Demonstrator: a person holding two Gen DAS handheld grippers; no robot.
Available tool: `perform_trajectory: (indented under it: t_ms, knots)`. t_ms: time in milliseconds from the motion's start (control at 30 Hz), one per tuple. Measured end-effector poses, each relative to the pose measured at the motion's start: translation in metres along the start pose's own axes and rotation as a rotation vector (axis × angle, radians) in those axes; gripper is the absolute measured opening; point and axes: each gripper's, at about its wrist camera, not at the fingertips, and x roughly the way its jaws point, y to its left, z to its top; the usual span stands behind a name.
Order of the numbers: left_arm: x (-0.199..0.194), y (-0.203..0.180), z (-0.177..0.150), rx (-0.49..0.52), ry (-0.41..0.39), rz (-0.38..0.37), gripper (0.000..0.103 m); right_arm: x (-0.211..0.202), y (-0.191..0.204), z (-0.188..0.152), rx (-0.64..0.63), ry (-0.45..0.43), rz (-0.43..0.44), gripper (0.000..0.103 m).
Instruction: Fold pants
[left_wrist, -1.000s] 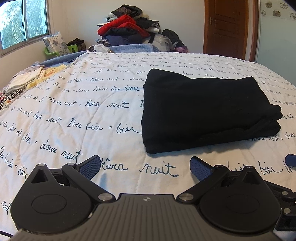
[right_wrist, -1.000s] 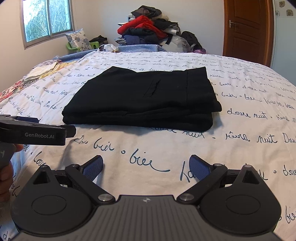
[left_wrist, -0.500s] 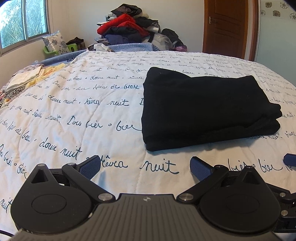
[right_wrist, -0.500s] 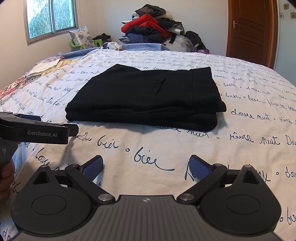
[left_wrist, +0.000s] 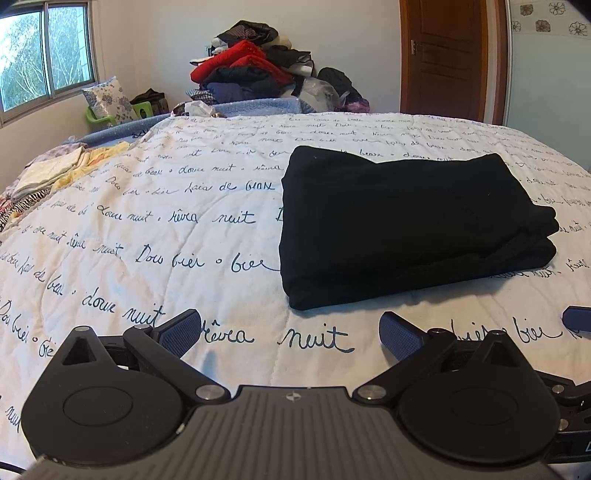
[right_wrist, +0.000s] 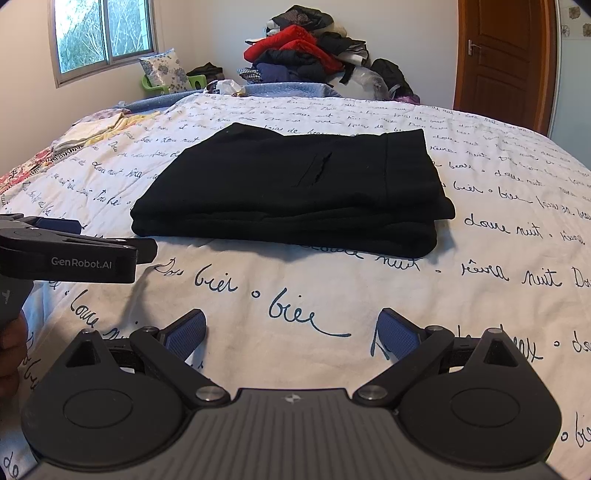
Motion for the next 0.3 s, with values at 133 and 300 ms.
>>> perform_trajectory:
  t_ms: [133, 300]
  knots:
    - [-0.0016, 0.0027, 0.0003, -0.006, -0.017, 0.003, 0.103, 0.0014, -0.0003, -0.0013, -0.001, 0.003, 0.0, 0.1]
    - [-0.0039, 0.0048, 0.0011, -0.009, -0.024, 0.009, 0.103, 0.0017, -0.0001, -0.0019, -0.003, 0.005, -0.001, 0.1]
